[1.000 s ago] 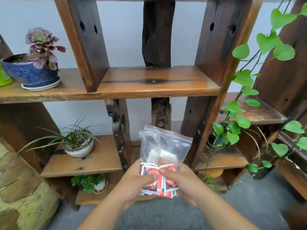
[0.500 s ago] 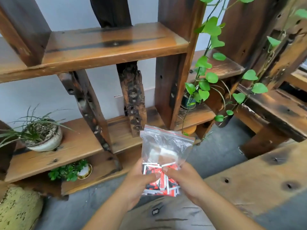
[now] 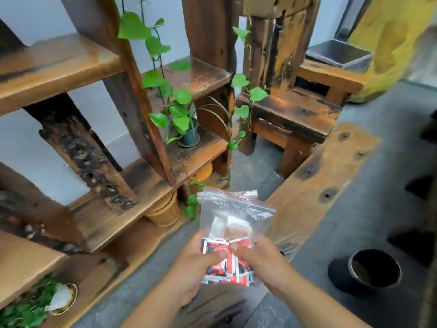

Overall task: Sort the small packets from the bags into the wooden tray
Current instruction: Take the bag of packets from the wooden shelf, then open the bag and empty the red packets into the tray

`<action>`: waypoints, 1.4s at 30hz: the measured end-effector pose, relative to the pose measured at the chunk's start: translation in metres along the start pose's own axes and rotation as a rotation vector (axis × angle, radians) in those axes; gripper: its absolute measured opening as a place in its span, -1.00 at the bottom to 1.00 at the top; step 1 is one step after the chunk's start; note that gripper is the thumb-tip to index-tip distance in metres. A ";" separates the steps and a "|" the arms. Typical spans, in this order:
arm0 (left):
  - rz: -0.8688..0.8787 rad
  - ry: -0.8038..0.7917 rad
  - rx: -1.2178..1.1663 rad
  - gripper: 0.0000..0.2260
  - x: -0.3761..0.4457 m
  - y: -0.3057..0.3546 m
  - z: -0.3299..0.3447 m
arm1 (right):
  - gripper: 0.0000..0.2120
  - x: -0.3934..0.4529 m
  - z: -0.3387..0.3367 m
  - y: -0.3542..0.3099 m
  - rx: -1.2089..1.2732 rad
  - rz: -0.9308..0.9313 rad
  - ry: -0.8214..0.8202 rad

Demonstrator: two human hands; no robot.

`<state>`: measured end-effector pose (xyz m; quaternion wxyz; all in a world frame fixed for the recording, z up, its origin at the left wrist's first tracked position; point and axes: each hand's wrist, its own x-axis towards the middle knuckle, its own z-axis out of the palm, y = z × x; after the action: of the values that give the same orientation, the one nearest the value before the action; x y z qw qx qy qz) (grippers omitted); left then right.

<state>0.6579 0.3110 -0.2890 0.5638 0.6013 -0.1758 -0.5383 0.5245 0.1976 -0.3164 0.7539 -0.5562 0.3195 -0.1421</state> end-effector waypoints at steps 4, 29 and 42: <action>-0.042 -0.099 0.077 -0.51 0.028 -0.007 0.067 | -0.51 -0.024 -0.068 0.003 -0.010 0.006 0.113; -0.325 -0.822 0.629 -0.60 0.097 -0.090 0.451 | -0.78 -0.251 -0.334 0.043 0.355 -0.052 1.000; -0.462 -1.187 0.835 -0.62 0.147 -0.128 0.597 | -0.89 -0.276 -0.418 0.058 0.591 -0.001 1.419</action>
<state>0.1551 -0.0626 -0.3371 -0.0267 0.3957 -0.5085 -0.7643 0.0407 0.0623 -0.3549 0.4856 -0.1075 0.6754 -0.5445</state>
